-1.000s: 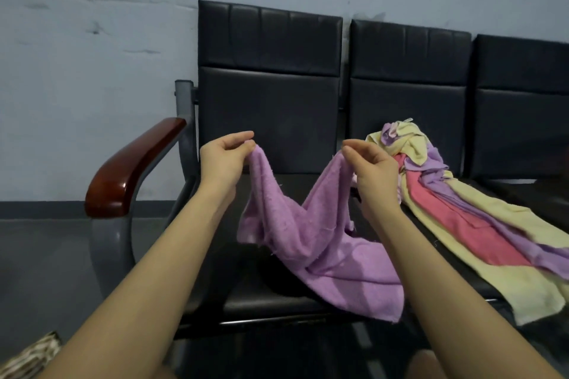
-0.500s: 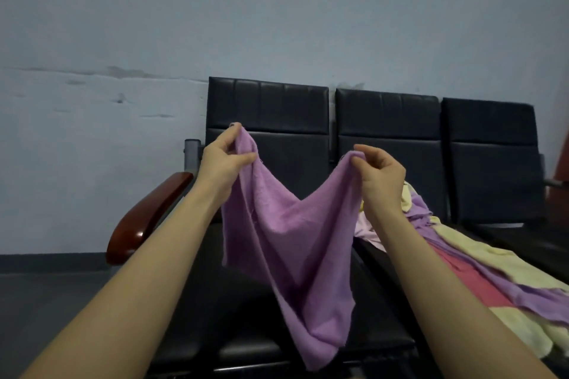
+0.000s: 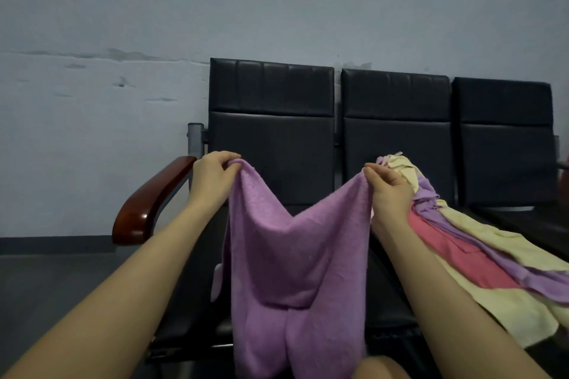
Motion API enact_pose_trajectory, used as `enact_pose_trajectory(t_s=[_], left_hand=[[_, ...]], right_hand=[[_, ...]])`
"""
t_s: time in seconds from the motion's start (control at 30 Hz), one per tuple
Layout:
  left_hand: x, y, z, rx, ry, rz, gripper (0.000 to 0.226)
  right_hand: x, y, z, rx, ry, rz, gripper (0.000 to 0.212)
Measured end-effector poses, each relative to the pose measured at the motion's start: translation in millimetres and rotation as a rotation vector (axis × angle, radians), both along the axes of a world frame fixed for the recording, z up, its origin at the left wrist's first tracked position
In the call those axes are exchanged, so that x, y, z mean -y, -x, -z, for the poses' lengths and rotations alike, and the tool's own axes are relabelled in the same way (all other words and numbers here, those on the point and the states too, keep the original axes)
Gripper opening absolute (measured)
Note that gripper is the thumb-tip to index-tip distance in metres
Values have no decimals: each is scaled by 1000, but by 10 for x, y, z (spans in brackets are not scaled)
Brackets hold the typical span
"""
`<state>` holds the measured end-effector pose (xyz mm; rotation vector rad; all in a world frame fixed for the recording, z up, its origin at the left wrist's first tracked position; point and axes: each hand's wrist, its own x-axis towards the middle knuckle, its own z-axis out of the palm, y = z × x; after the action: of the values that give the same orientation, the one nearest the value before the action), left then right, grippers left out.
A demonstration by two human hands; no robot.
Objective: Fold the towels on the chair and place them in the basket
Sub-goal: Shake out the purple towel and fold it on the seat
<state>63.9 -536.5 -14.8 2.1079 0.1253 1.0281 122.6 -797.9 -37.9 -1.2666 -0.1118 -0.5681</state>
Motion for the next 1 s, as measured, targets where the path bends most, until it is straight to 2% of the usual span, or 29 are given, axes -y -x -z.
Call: enact_pose_trajectory(t_s=[0.17, 0.33, 0.4, 0.5, 0.6, 0.73, 0.83, 1.0], left_hand=[[-51, -67, 110, 28, 127, -16, 15], [-77, -204, 138, -52, 420, 38, 26], [-77, -250, 165, -121, 388, 79, 37], [-84, -306, 249, -231, 204, 45, 47], [-111, -311, 344, -223, 17, -57, 33], [-164, -310, 462, -178, -67, -137, 17], [-195, -342, 527, -177, -52, -210, 16], [-173, -473, 654, -153, 213, -218, 12]], right_hand=[[115, -108, 138, 2, 18, 42, 22], [214, -224, 254, -2, 270, 141, 33], [234, -252, 321, -24, 366, 186, 31], [266, -300, 448, -68, 509, 232, 23], [310, -356, 607, -88, 636, 280, 11], [328, -322, 656, -118, 674, 319, 5], [314, -323, 661, -113, 659, 328, 7], [221, -448, 767, -152, 527, 215, 8]])
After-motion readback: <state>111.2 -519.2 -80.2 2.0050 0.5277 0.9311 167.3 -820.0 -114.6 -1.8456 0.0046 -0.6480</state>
